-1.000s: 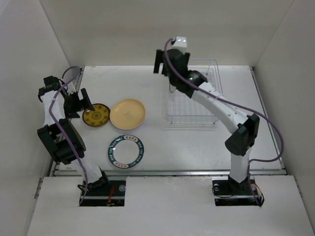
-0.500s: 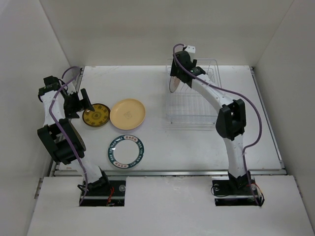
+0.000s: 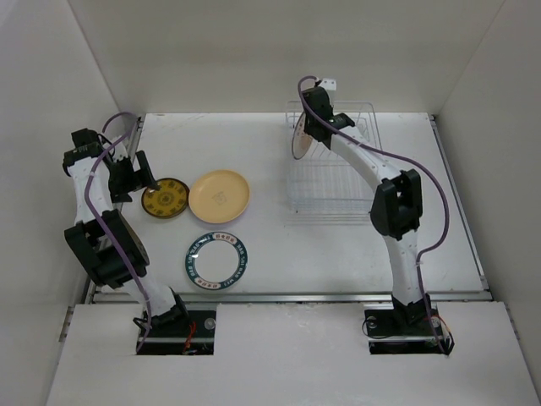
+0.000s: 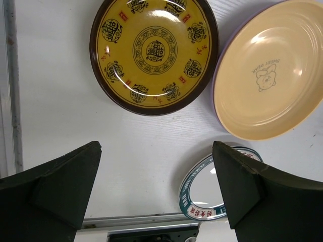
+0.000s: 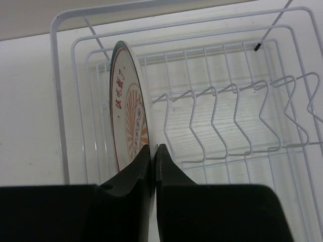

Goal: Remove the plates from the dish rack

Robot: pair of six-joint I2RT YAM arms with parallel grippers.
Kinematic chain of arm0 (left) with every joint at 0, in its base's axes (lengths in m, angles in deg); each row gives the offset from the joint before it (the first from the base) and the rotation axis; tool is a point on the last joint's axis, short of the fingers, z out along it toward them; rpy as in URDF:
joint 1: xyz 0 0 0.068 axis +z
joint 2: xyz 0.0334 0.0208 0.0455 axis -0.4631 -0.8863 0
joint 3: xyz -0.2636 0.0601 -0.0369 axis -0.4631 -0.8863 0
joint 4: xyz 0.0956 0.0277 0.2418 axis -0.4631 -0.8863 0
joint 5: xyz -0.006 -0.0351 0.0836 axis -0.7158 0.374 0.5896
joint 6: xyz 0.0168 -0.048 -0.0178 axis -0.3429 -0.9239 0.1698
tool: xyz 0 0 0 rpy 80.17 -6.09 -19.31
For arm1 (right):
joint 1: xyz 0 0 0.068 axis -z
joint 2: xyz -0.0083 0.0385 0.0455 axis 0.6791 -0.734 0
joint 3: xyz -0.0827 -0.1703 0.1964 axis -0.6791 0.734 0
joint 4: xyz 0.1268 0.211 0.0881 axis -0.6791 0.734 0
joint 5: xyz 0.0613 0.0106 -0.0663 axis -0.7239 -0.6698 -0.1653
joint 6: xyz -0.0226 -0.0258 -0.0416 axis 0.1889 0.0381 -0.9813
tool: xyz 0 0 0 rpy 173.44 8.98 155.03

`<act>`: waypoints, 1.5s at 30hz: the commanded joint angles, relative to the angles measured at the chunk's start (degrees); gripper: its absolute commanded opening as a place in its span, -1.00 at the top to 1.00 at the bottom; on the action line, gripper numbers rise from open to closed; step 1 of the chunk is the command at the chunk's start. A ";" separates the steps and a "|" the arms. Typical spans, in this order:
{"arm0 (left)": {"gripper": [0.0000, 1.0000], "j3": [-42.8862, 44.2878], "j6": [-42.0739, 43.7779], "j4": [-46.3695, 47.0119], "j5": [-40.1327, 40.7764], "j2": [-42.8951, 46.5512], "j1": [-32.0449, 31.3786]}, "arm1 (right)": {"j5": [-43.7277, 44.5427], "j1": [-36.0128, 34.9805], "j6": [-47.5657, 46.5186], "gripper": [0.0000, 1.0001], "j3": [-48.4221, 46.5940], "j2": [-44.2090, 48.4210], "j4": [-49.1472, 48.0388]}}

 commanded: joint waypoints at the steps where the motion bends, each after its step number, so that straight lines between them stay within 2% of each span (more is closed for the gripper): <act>1: -0.82 1.36 0.78 -2.27 0.20 3.29 0.11 | 5.90 0.33 -2.38 1.00 -3.79 8.42 -2.03; 8: -0.82 3.82 1.31 -3.95 -1.02 4.87 0.11 | 14.52 -1.52 -9.15 1.00 -4.86 15.19 -2.03; 11: -0.84 5.05 1.31 -5.26 -1.55 4.87 0.11 | 15.68 -1.52 -9.68 1.00 -4.85 15.81 -2.03; 15: -0.84 8.74 1.84 -7.99 -2.08 5.39 0.11 | 17.44 -3.44 -9.68 1.00 -6.09 17.13 3.23; 17: -0.84 9.27 1.84 -8.61 -2.08 5.92 0.11 | 13.07 -4.85 -8.98 1.00 -1.45 22.91 4.12; 20: -0.84 9.27 1.84 -8.09 -2.08 6.44 0.11 | -15.43 -6.17 -7.22 1.00 14.00 32.82 -1.57; 21: -0.84 9.27 1.84 -8.08 -2.08 6.45 0.11 | -29.53 -6.96 -6.00 1.00 21.44 35.65 -5.16; 23: -0.84 9.27 1.23 -8.08 -2.08 6.45 0.11 | -37.46 -8.71 -3.45 1.00 26.94 36.29 -7.81; 25: -0.84 8.66 1.22 -8.08 -2.08 6.45 0.11 | -41.17 -12.82 -0.90 1.00 30.46 35.68 -9.58; 29: -0.84 7.34 0.70 -7.03 -2.08 7.59 0.11 | -41.44 -19.77 -0.19 1.00 33.90 30.33 -11.00; 36: -0.84 6.20 0.70 -5.88 -0.77 8.21 0.11 | -51.88 -25.50 3.06 1.00 35.49 21.19 -17.50; 38: -0.84 5.67 0.70 -5.88 -0.77 8.21 0.11 | -51.91 -27.00 3.59 1.00 35.49 18.46 -18.03; 39: -0.84 5.06 0.70 -5.88 -0.77 8.21 0.11 | -51.91 -27.70 4.29 0.91 36.01 17.76 -18.03; 41: -0.84 4.53 0.70 -5.88 -0.77 8.21 0.11 | -51.20 -27.71 4.29 0.57 36.02 15.56 -18.03; 42: -0.84 4.53 0.70 -5.88 -0.77 8.21 0.11 | -50.16 -28.23 4.29 -0.01 35.23 14.94 -18.03; 44: -0.84 4.53 1.22 -6.41 -0.77 8.73 0.11 | -47.08 -28.23 4.29 -0.46 32.42 13.10 -14.36; 45: -0.84 4.53 1.22 -6.41 -0.77 8.74 0.11 | -45.77 -28.23 3.77 -0.52 31.11 12.48 -12.68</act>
